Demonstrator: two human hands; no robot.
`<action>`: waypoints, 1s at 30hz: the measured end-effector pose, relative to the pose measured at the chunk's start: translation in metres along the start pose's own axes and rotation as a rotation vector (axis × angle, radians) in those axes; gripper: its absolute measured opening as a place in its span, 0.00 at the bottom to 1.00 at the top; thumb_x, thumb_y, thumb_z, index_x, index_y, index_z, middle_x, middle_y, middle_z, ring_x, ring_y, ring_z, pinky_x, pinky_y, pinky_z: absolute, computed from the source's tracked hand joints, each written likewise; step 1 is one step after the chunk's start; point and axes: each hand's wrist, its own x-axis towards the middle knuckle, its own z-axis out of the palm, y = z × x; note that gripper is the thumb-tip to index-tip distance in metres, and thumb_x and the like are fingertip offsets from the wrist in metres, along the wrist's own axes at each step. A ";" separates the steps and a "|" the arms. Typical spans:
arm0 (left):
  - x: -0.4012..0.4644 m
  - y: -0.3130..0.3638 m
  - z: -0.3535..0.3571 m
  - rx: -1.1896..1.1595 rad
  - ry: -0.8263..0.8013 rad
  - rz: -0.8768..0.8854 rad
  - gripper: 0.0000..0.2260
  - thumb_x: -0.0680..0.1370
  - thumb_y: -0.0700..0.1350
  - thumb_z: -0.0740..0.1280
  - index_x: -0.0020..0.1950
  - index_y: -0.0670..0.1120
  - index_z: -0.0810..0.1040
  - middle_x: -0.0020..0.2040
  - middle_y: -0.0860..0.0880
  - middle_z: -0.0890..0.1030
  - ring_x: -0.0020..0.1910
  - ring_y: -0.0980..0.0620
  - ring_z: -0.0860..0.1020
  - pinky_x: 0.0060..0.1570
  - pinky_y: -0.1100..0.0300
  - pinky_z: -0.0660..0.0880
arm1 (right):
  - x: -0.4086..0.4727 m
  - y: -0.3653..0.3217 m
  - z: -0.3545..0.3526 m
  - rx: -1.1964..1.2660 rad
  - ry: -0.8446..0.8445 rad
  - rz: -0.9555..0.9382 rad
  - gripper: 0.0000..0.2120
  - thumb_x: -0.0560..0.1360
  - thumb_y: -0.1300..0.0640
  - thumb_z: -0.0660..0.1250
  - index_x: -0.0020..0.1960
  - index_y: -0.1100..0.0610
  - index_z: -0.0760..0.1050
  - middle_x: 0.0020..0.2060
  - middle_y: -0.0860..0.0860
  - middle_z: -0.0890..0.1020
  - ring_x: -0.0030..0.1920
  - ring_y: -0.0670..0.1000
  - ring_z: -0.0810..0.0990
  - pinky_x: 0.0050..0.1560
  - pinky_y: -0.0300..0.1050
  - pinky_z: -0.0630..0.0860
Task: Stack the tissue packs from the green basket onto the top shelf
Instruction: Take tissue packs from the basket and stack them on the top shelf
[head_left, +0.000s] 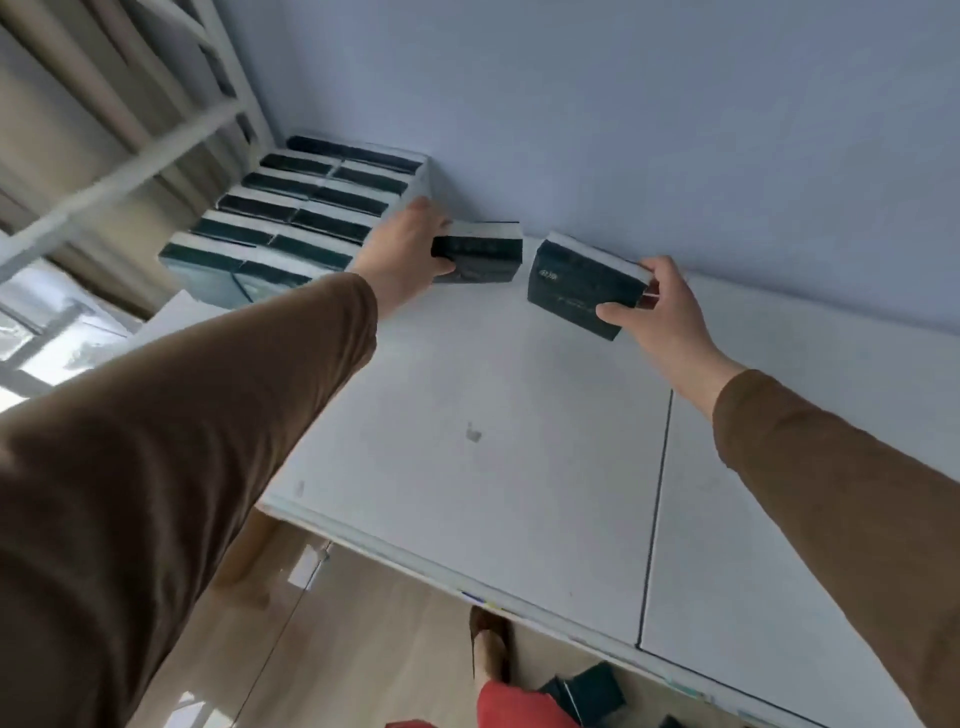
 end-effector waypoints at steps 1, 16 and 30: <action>0.023 -0.006 0.001 0.008 0.000 0.026 0.20 0.75 0.45 0.73 0.65 0.46 0.74 0.62 0.46 0.73 0.58 0.41 0.75 0.57 0.48 0.73 | 0.022 0.000 0.007 -0.010 0.007 0.009 0.24 0.69 0.52 0.77 0.59 0.45 0.68 0.50 0.44 0.77 0.51 0.46 0.77 0.43 0.40 0.73; 0.192 -0.086 0.025 0.392 0.034 0.373 0.22 0.73 0.47 0.73 0.64 0.47 0.69 0.55 0.44 0.79 0.58 0.40 0.71 0.55 0.47 0.68 | 0.176 -0.008 0.087 -0.056 0.139 0.057 0.24 0.69 0.59 0.77 0.58 0.53 0.67 0.53 0.59 0.78 0.53 0.59 0.79 0.51 0.52 0.79; 0.162 -0.070 0.035 0.475 0.056 0.199 0.28 0.72 0.52 0.71 0.68 0.45 0.68 0.60 0.43 0.75 0.60 0.41 0.70 0.61 0.46 0.67 | 0.164 -0.005 0.106 0.017 0.264 0.159 0.22 0.72 0.61 0.74 0.58 0.59 0.65 0.54 0.55 0.75 0.54 0.55 0.78 0.49 0.42 0.75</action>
